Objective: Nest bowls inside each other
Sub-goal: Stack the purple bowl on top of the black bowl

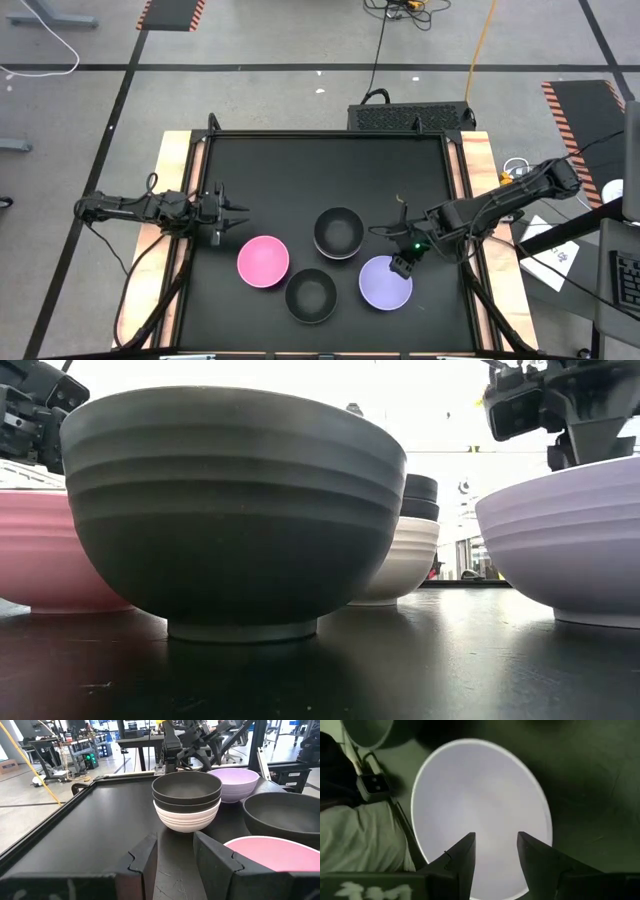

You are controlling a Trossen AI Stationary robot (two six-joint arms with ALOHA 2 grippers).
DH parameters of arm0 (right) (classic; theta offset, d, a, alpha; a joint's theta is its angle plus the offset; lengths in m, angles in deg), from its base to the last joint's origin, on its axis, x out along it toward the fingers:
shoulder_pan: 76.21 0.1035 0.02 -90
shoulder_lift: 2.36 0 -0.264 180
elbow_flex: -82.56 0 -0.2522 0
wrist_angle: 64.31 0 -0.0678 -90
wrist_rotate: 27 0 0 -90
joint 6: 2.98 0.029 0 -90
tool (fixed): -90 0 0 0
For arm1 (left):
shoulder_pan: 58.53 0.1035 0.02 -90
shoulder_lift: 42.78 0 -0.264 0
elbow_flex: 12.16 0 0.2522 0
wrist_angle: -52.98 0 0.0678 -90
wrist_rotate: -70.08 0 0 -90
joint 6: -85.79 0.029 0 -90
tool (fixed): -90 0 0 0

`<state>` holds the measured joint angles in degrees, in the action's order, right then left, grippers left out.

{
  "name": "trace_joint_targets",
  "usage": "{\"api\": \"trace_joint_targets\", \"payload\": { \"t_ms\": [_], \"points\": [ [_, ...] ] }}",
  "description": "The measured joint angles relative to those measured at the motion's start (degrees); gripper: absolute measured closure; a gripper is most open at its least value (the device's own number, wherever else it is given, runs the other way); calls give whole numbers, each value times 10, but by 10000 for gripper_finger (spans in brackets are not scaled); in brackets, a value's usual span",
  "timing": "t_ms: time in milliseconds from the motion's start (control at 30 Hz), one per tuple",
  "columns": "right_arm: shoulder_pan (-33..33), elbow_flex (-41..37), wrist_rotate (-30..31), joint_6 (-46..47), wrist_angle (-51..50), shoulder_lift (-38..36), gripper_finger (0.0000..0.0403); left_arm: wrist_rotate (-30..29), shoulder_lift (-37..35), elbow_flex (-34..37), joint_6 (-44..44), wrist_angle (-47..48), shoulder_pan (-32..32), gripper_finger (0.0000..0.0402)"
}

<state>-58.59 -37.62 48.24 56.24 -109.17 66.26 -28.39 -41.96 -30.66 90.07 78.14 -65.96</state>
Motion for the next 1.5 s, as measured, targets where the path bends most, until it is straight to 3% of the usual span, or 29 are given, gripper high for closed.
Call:
{"api": "trace_joint_targets", "payload": {
  "t_ms": [567, 1067, 1233, 1433, 1500],
  "points": [
    [-25, 0, -6, 0, -97, -14, 264, 11, 0, 0, 10, 1, 0, 273],
    [-18, 0, -35, -43, -96, 74, 267, 11, 0, 0, 15, 1, 0, 273],
    [-18, 0, -33, -58, -94, 85, 300, 12, 0, 0, 12, 1, 0, 273],
    [-18, 0, -15, -71, -91, 86, 391, 15, 0, 0, 12, 2, 0, 273],
    [-18, 0, -15, -75, -83, 85, 393, 19, 0, 0, 12, 2, 0, 273]
  ]
}}
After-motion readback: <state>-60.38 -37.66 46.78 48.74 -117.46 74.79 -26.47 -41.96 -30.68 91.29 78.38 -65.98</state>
